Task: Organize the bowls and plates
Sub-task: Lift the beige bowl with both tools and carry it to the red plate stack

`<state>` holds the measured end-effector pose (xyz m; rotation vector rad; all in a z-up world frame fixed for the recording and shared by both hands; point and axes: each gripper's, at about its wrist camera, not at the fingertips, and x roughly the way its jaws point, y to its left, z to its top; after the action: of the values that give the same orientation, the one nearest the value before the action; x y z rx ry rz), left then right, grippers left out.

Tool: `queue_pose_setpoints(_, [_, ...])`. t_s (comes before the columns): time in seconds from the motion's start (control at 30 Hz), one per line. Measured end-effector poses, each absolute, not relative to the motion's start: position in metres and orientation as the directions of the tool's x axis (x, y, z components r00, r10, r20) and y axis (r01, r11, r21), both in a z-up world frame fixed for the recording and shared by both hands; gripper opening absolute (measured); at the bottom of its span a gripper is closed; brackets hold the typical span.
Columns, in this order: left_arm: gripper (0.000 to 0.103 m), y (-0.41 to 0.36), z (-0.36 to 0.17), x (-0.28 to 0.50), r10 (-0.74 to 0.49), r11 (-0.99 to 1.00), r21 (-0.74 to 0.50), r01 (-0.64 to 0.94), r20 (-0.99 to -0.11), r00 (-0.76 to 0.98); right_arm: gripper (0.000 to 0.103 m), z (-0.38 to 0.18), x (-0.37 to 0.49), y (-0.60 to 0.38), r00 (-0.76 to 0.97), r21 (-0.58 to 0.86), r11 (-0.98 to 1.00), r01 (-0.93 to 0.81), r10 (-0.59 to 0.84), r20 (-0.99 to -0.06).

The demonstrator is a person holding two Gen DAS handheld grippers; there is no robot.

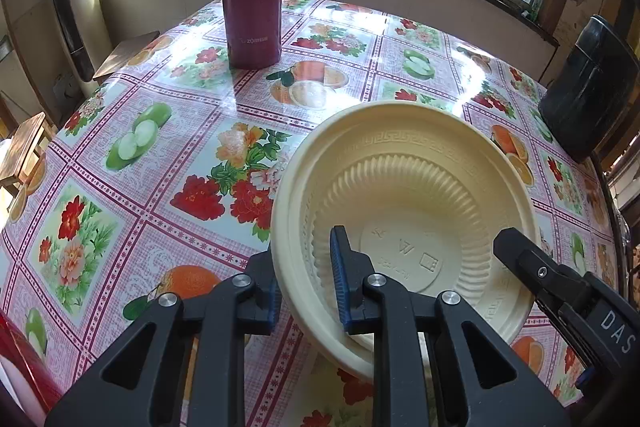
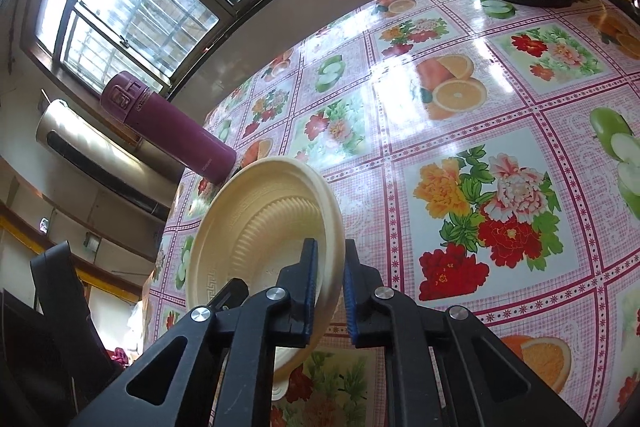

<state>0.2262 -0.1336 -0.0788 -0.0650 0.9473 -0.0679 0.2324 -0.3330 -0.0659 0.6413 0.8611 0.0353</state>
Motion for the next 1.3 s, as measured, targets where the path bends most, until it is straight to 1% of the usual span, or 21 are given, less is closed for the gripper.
queue_pose_setpoints(0.3, [0.019,-0.130,-0.049,0.177,-0.096,0.995,-0.068,0.069,-0.746,0.659,0.011,-0.045,0.176,-0.332,0.700,0.569,0.801,0.186,0.298,-0.649])
queue_pose_setpoints(0.47, [0.019,-0.126,-0.032,0.149,-0.094,0.995,-0.046,0.087,-0.704,0.704,0.012,-0.031,0.137,-0.328,0.730,0.587,0.796,0.147,0.313,-0.608])
queue_pose_setpoints(0.77, [0.019,-0.102,-0.003,0.098,-0.083,0.996,-0.018,0.092,-0.623,0.777,0.012,-0.011,0.083,-0.306,0.753,0.618,0.782,0.076,0.362,-0.550])
queue_pose_setpoints(1.03, [0.019,-0.062,0.008,0.067,-0.065,0.998,-0.022,0.065,-0.588,0.806,0.012,0.007,0.060,-0.274,0.742,0.623,0.783,0.003,0.415,-0.526])
queue_pose_setpoints(1.3, [0.019,-0.013,0.011,0.046,-0.013,0.999,-0.034,-0.007,-0.562,0.827,0.012,0.020,0.048,-0.218,0.709,0.597,0.799,-0.074,0.463,-0.532])
